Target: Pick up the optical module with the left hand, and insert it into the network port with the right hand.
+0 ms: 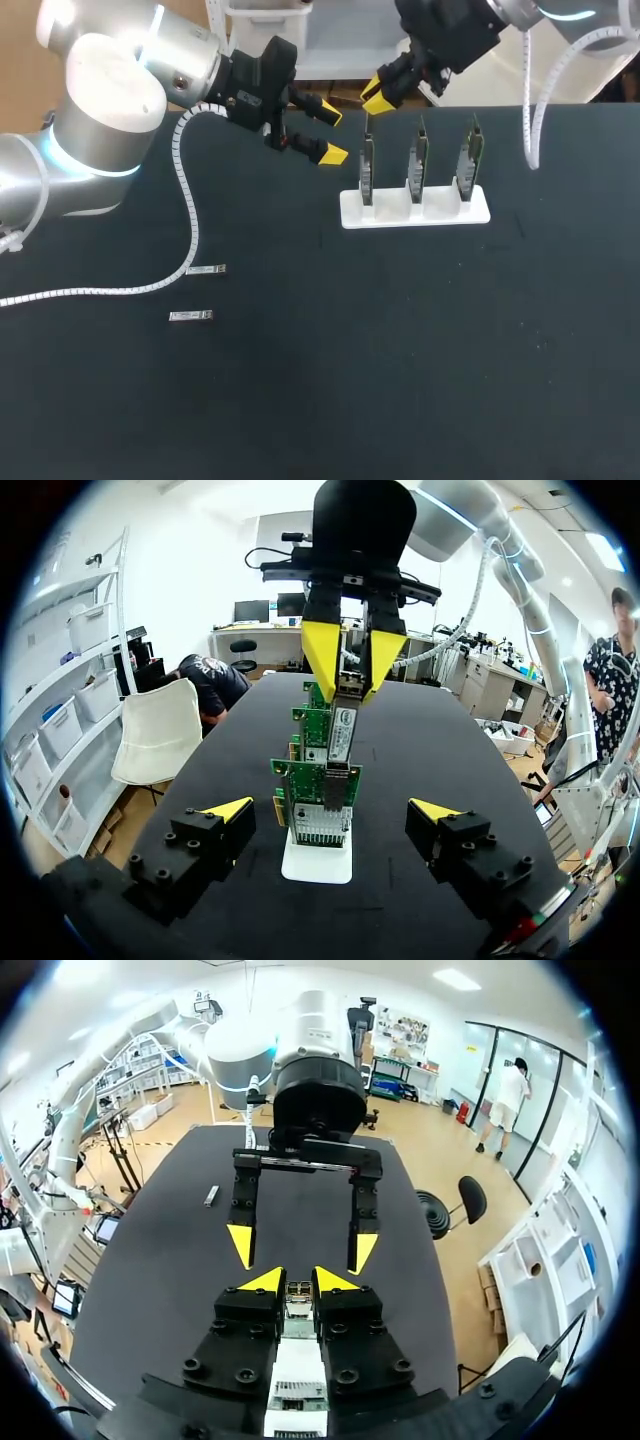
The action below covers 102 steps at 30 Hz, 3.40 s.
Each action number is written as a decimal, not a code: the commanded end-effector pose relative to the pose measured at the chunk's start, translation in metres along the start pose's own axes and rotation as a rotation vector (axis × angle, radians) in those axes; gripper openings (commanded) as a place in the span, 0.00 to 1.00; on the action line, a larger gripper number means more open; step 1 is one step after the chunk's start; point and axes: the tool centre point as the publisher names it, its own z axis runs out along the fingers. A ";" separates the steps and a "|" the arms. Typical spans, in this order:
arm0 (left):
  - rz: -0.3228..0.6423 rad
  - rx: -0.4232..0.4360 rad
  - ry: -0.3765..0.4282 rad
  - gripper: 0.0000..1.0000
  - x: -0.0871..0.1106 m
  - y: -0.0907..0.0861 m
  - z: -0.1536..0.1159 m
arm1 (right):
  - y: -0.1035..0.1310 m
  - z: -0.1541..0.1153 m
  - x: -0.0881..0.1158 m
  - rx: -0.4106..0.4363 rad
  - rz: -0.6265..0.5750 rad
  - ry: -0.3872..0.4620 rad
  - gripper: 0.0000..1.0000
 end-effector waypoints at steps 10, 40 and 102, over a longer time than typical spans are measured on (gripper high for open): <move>-0.002 0.001 0.004 1.00 -0.001 0.001 0.000 | -0.005 0.003 0.002 -0.019 0.003 0.008 0.00; -0.002 0.001 0.004 1.00 -0.001 0.001 0.000 | 0.002 -0.002 0.001 -0.020 -0.010 0.009 0.00; -0.002 0.001 0.004 1.00 -0.001 0.001 0.000 | 0.003 0.003 0.001 -0.001 -0.038 0.020 0.00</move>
